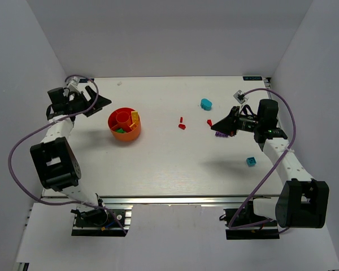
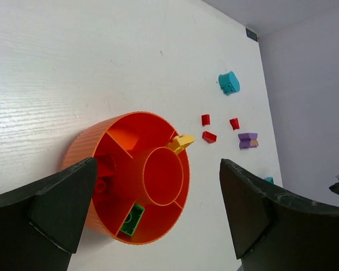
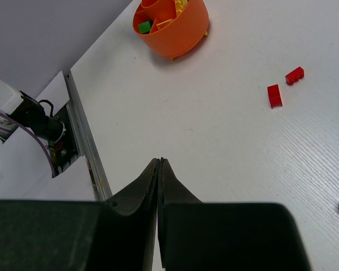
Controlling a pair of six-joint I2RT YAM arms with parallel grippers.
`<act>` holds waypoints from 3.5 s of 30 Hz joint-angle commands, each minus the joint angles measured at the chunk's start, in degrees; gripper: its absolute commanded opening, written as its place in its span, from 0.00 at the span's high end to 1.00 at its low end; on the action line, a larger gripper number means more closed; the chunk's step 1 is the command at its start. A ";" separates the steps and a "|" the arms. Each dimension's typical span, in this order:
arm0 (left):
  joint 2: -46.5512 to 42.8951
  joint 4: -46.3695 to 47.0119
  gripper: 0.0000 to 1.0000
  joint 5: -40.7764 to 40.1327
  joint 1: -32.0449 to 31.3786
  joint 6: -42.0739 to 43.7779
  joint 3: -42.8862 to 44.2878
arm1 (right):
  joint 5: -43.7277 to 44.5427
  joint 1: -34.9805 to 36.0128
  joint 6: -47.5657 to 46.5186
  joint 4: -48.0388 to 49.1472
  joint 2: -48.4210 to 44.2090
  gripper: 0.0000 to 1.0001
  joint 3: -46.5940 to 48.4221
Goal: Sort the legos into containers by color
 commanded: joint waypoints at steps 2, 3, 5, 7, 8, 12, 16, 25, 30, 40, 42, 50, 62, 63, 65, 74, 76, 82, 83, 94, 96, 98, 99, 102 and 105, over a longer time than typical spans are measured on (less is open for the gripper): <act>-9.66 -0.21 0.02 -6.42 0.26 -0.18 1.17 | -1.83 0.22 -2.14 0.96 0.21 0.91 -0.41; -13.33 -0.57 0.02 -7.91 0.26 -0.17 0.90 | -1.83 0.13 -3.02 0.61 0.04 0.89 -0.06; -17.91 -0.49 0.02 -11.79 0.26 -1.31 -2.25 | -2.61 0.48 -6.88 -2.10 0.03 0.79 0.46; -25.47 -0.13 0.02 -14.42 -0.35 -1.93 -7.50 | -1.92 1.53 -12.40 -5.26 -0.14 0.73 1.69; -28.19 0.57 0.02 -14.52 -0.35 -3.67 -9.71 | -1.65 2.15 -14.43 -6.68 -0.14 0.65 2.22; -38.22 1.80 0.02 -12.33 -0.35 -6.41 -18.07 | 4.13 4.96 -23.23 -11.34 -0.67 0.45 4.86; -45.17 4.87 0.02 -7.58 -0.88 -9.75 -26.33 | 9.24 9.70 -34.11 -15.81 1.78 0.36 8.80; -48.95 -12.69 0.02 -18.11 -0.88 2.19 -28.45 | 36.91 21.39 -37.67 -24.44 25.41 0.37 26.82; -57.28 -13.58 0.02 -23.74 -0.88 4.22 -30.21 | 44.65 22.89 -32.39 -26.82 37.45 0.40 38.59; -63.19 -14.72 0.02 -26.12 -0.88 5.10 -31.79 | 45.11 24.92 -32.56 -27.70 47.84 0.38 46.08; -63.28 -14.81 0.02 -26.12 -0.88 5.19 -31.88 | 43.18 25.09 -33.35 -27.43 48.46 0.37 46.26; -63.81 -14.81 0.02 -25.86 -0.88 5.19 -32.15 | 41.06 25.62 -34.49 -28.14 52.68 0.37 48.45; -63.64 -14.81 0.02 -25.51 -0.88 5.27 -32.15 | 42.56 26.15 -34.84 -26.12 54.88 0.50 48.46; -63.46 -14.81 0.02 -25.42 -0.88 5.27 -32.15 | 42.56 26.15 -34.84 -25.85 54.97 0.53 48.28; -63.55 -14.81 0.02 -25.59 -0.88 5.19 -32.15 | 42.64 26.50 -34.93 -25.33 55.14 0.56 48.02; -64.34 -15.33 0.02 -25.51 -0.88 5.19 -32.41 | 40.20 26.76 -36.77 -27.78 52.95 1.00 46.44; -64.69 -14.90 0.02 -25.42 -0.88 5.19 -32.50 | 38.26 27.20 -39.23 -30.94 49.98 1.00 46.52; -64.51 -15.25 0.02 -26.12 -0.88 5.01 -32.06 | 34.81 31.84 -52.40 -45.08 43.98 1.00 60.65; -64.78 -15.25 0.02 -26.21 -0.88 5.10 -31.97 | 36.04 33.51 -54.34 -46.06 43.89 1.00 63.02; -63.21 -14.63 0.02 -23.34 -0.88 2.73 -31.53 | 44.49 47.49 -66.31 -30.53 45.74 1.00 72.80; -61.10 -14.11 0.02 -19.99 -0.88 -1.39 -30.92 | 44.49 48.90 -65.26 -26.56 45.39 1.00 72.45; -57.84 -12.97 0.02 -14.20 -0.35 -5.86 -30.04 | 44.67 49.96 -64.55 -23.76 44.25 1.00 70.70; -57.14 -12.01 0.02 -12.95 -0.35 -7.89 -30.04 | 44.75 50.23 -64.38 -23.05 43.63 1.00 69.73; -55.55 -7.96 0.02 -7.68 -0.35 -15.19 -31.26 | 43.88 50.75 -63.41 -22.25 41.70 1.00 66.48; -54.93 -3.48 0.02 -3.19 -0.35 -21.25 -33.02 | 43.17 51.63 -61.22 -22.51 40.38 1.00 63.93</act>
